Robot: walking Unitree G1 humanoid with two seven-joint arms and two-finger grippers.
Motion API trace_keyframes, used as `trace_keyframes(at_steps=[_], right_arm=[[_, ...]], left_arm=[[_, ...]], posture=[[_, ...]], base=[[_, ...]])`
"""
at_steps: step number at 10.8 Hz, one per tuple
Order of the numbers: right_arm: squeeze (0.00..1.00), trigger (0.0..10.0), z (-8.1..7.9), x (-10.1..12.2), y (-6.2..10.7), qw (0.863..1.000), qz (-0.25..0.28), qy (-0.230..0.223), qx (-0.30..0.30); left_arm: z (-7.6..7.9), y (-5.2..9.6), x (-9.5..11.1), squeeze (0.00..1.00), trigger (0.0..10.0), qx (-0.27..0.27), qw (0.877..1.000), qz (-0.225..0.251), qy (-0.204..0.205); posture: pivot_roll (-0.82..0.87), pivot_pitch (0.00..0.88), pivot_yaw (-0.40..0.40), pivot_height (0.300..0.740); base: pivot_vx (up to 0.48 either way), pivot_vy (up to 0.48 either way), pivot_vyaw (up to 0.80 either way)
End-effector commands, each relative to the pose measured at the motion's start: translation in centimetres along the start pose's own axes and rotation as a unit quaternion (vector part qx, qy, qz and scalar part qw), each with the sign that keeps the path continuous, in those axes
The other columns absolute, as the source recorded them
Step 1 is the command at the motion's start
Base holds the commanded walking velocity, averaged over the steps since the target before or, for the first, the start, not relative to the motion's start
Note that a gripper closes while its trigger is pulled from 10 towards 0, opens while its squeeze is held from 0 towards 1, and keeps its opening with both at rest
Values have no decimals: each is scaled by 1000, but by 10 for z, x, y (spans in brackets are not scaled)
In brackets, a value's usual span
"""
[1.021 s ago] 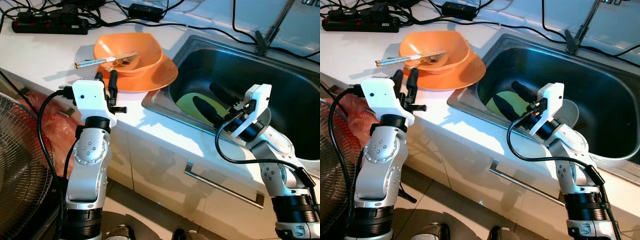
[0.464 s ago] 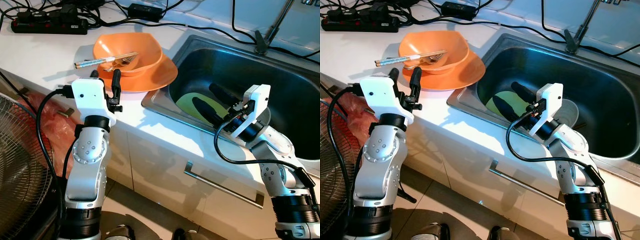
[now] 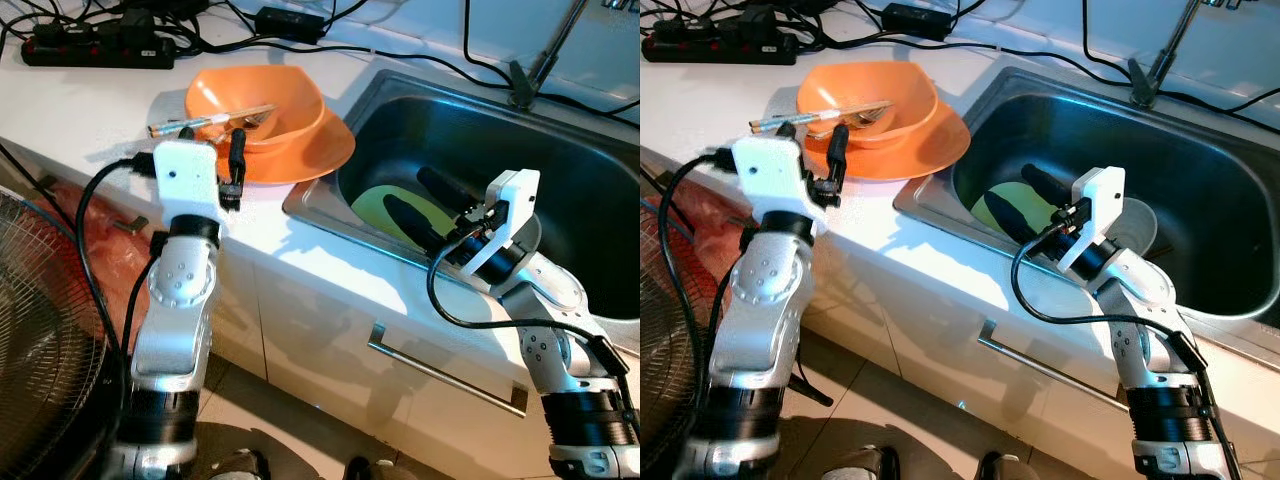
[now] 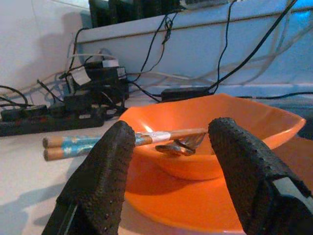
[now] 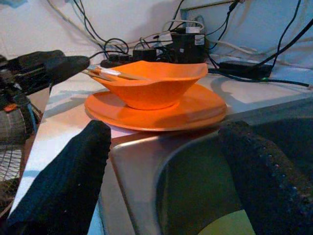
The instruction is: Kitchen organization
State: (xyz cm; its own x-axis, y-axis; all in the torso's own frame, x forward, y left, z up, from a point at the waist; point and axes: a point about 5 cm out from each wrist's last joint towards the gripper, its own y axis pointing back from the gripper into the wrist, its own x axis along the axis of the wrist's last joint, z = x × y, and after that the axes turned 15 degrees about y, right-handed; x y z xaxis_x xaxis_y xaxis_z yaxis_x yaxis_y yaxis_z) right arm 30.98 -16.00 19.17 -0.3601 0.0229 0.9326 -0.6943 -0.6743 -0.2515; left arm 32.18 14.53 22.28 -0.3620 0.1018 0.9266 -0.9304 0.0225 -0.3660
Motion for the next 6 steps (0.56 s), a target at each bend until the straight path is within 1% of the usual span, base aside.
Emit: trace_keyframes(at_steps=[1, 3, 4, 6], right_arm=[[0, 10000, -1, 1, 3, 1000, -1, 6, 0], [0, 10000, -1, 2, 3, 1000, -2, 7, -1], [0, 10000, -1, 2, 4, 1000, -2, 7, -1], [0, 10000, -2, 2, 4, 1000, -2, 6, 0]], left_arm=[[4, -2, -2, 0, 10000, -13, 1000, -1, -8], [2, -6, -9, 0, 10000, -16, 999, -11, -26], [1, -7, -11, 0, 10000, -16, 999, -15, -29], [3, -7, -12, 0, 3137, -16, 999, -9, -26]], posture=[[75, 149, -57, 740], [70, 154, -58, 740], [70, 154, -58, 740], [68, 155, -59, 740]], base=[[0, 0, 0], [0, 0, 0], [0, 0, 0], [0, 0, 0]])
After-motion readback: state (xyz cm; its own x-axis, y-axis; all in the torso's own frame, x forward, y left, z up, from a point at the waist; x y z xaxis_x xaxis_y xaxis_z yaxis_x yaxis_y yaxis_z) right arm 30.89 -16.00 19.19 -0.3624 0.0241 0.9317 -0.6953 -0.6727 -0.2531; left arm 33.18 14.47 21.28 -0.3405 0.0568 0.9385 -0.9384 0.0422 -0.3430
